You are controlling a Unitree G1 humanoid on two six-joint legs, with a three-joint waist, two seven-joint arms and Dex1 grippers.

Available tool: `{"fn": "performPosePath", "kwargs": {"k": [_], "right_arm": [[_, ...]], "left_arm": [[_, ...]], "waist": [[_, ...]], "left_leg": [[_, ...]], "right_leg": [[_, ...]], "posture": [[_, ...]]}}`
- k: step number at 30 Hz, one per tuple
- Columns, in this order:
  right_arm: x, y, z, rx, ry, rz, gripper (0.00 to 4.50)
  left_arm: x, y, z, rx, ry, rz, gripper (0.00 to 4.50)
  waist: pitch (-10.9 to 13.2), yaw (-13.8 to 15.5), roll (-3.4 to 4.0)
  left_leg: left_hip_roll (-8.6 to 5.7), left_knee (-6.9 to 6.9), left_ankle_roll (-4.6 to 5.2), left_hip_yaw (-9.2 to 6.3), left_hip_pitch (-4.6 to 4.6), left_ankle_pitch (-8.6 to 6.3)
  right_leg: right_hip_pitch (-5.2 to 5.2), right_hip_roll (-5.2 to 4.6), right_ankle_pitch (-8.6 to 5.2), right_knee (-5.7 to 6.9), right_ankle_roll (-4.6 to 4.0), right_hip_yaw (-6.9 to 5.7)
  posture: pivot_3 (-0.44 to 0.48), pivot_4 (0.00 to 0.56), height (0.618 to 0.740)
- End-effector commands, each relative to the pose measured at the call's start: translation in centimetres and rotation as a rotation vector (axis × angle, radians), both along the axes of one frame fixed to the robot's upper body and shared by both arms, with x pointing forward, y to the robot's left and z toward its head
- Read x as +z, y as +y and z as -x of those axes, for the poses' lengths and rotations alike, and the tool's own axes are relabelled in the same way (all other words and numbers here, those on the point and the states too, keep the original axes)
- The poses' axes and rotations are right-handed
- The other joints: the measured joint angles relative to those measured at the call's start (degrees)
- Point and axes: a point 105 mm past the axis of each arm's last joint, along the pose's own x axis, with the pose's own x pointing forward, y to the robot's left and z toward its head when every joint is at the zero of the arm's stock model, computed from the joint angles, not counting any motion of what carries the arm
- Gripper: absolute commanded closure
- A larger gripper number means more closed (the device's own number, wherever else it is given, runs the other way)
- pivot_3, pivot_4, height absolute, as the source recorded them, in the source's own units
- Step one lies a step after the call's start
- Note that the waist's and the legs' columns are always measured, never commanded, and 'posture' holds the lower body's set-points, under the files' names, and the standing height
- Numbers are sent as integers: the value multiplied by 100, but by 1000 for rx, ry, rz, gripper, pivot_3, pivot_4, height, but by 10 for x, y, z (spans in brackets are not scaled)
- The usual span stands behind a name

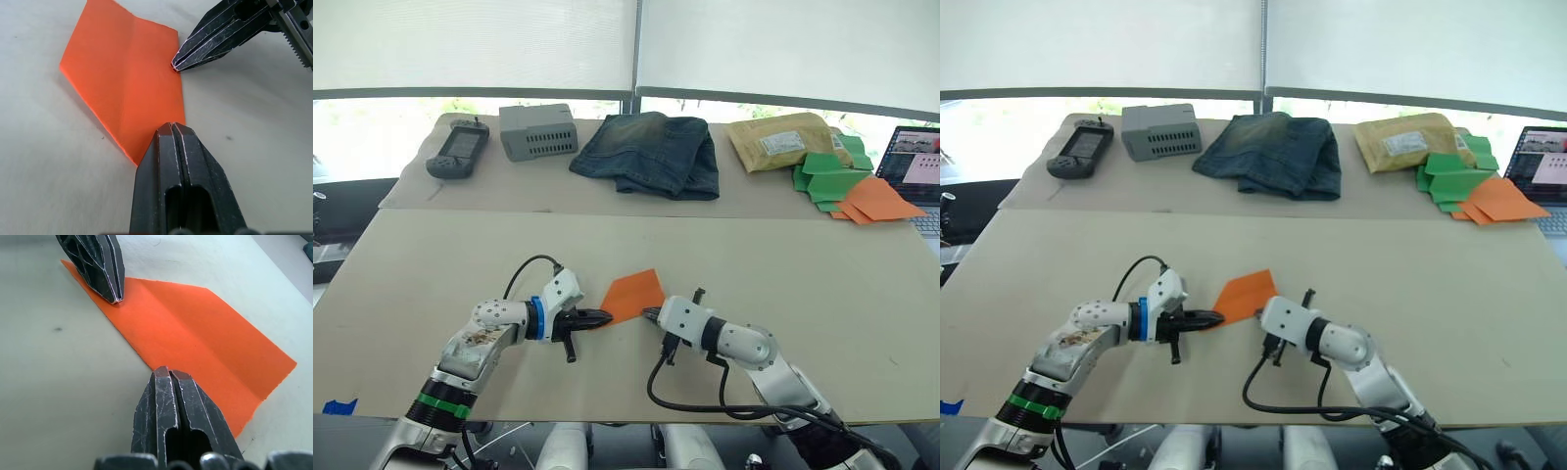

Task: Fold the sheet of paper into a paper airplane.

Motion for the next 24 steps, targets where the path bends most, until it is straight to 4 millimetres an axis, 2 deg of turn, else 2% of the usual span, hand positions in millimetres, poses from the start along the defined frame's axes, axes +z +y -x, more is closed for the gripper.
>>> {"fn": "performPosePath", "kwargs": {"k": [1, 4, 7, 8, 10, 14, 18, 24], "right_arm": [[25, -14, -17, -48, -25, -39, 4500], [47, -18, -31, -66, -22, -103, 4500], [63, -29, -53, -146, 92, -228, 4500], [64, -30, -57, -140, 146, -253, 3903], [66, -30, -61, -116, 225, -273, 3363], [67, -31, -75, -77, 335, -286, 1901], [62, -22, -74, 111, 342, -137, 607], [56, -15, -79, 246, 447, -104, 607]], "left_arm": [[-13, 6, 4, 9, 15, -53, 4471], [-14, 5, 5, 4, 9, -54, 4471], [-13, 1, 6, -3, -4, -52, 4471], [-12, 0, 6, 0, -6, -48, 4500], [-13, -1, 7, 2, -6, -44, 4500], [-15, -4, 10, 0, -4, -45, 4500], [-15, -5, 11, -2, -3, -42, 4500], [-16, -5, 12, -1, 4, -41, 4500]], "waist": [[1, -3, 1], [1, -7, 2], [0, -14, 3], [0, -13, 3], [0, 2, 3], [1, -5, 5], [2, -5, 6], [2, -20, 7]], "left_leg": [[1, 0, 0, 1, 0, 0], [1, 0, 0, 1, -4, 0], [2, 0, 0, 0, -5, 0], [1, 0, 0, 0, -5, 0], [1, 0, 0, -2, -9, 0], [0, 0, 3, 0, -15, -2], [-5, 0, 3, 1, -15, -2], [-4, 0, 3, -1, -16, -2]], "right_leg": [[-2, 0, 0, 0, 0, 1], [-5, 0, 1, -1, 0, 0], [-5, 2, 1, 1, 0, 0], [-5, 0, 2, 1, -1, 0], [-4, 0, 2, -4, -1, -1], [-8, -3, 3, -8, -3, 0], [-7, -6, 4, -10, 0, 0], [-6, -4, 4, -10, 0, -1]], "posture": [[0, 150, 728], [0, 150, 728], [0, 150, 728], [0, 150, 728], [0, 150, 728], [0, 150, 728], [0, 150, 728], [0, 150, 728]]}}
